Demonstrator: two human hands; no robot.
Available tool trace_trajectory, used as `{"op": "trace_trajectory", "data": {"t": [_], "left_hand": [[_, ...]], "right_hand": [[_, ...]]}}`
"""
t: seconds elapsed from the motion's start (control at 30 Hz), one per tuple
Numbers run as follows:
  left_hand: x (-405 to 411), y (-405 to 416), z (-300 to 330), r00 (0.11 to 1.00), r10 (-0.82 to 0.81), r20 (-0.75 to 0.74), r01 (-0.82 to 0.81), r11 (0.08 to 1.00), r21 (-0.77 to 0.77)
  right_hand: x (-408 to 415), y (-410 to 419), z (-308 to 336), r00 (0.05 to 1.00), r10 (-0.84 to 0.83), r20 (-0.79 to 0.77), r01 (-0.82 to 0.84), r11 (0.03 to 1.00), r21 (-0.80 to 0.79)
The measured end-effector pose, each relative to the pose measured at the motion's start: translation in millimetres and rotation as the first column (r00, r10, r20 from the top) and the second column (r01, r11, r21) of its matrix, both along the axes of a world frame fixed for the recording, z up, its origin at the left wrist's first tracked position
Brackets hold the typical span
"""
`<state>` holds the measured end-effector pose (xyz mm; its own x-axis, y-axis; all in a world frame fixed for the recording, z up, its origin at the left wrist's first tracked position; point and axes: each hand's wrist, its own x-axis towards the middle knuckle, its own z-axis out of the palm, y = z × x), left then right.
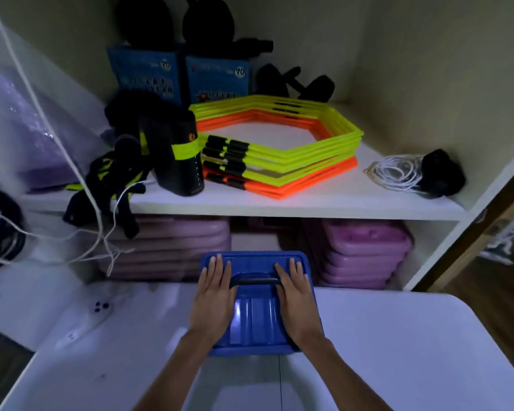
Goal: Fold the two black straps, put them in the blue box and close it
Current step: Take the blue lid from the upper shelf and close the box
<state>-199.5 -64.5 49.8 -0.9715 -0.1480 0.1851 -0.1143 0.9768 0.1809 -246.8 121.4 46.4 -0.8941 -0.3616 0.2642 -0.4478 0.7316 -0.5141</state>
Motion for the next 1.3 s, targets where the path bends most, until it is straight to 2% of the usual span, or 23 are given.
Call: {"op": "trace_trajectory", "data": {"t": [0.27,0.4,0.5,0.63,0.7,0.8,0.97,1.07,1.17,1.2,1.27,1.3], "left_hand": [[-11.3,-12.6,-49.3,0.985,-0.009,0.171,0.007,1.0,0.011],[-23.2,-12.5,-57.9,0.99,0.004,0.138,-0.017,0.996,0.091],[-27.6,-10.5,-61.2,0.992,-0.016,0.123,-0.005,0.986,0.168],[-28.3,-7.9,-64.7,0.99,0.056,0.132,-0.078,0.983,0.166],[-32.4,-3.8,-63.9,0.983,0.103,0.153,-0.12,0.987,0.108],[-37.5,4.9,-63.7,0.944,0.258,0.207,-0.268,0.963,0.019],[-35.5,1.3,-58.3,0.923,0.318,0.215,-0.348,0.93,0.119],[-24.1,-26.1,-52.7,0.842,0.482,0.241,-0.528,0.829,0.186],[-13.5,-42.6,-57.7,0.786,0.456,0.418,-0.608,0.692,0.39],[-14.0,-44.5,-59.4,0.781,0.408,0.473,-0.619,0.609,0.496],[-14.9,-43.3,-55.4,0.795,0.287,0.535,-0.607,0.338,0.72],[-14.9,-41.3,-52.7,0.811,0.241,0.533,-0.581,0.23,0.781]], "right_hand": [[-7.6,-11.5,-43.7,0.992,-0.022,0.122,0.01,0.995,0.095],[-19.6,-12.4,-50.7,0.993,-0.051,0.103,0.029,0.979,0.201],[-29.1,-13.0,-53.3,0.991,-0.079,0.11,0.053,0.973,0.224],[-28.3,-16.6,-53.6,0.987,-0.124,0.101,0.096,0.965,0.244],[-26.2,-18.6,-53.2,0.986,-0.119,0.117,0.08,0.952,0.294],[-26.0,-19.6,-55.7,0.991,-0.091,0.095,0.049,0.926,0.375],[-24.5,-18.9,-56.2,0.989,-0.108,0.1,0.063,0.924,0.377],[-25.3,-19.9,-55.1,0.989,-0.102,0.109,0.051,0.917,0.396],[-25.2,-19.7,-56.1,0.988,-0.103,0.114,0.052,0.921,0.387],[-25.0,-19.8,-56.5,0.988,-0.104,0.113,0.053,0.921,0.385],[-25.0,-20.3,-56.6,0.989,-0.105,0.106,0.057,0.922,0.382],[-24.4,-20.2,-56.7,0.989,-0.107,0.101,0.061,0.923,0.38]]}}
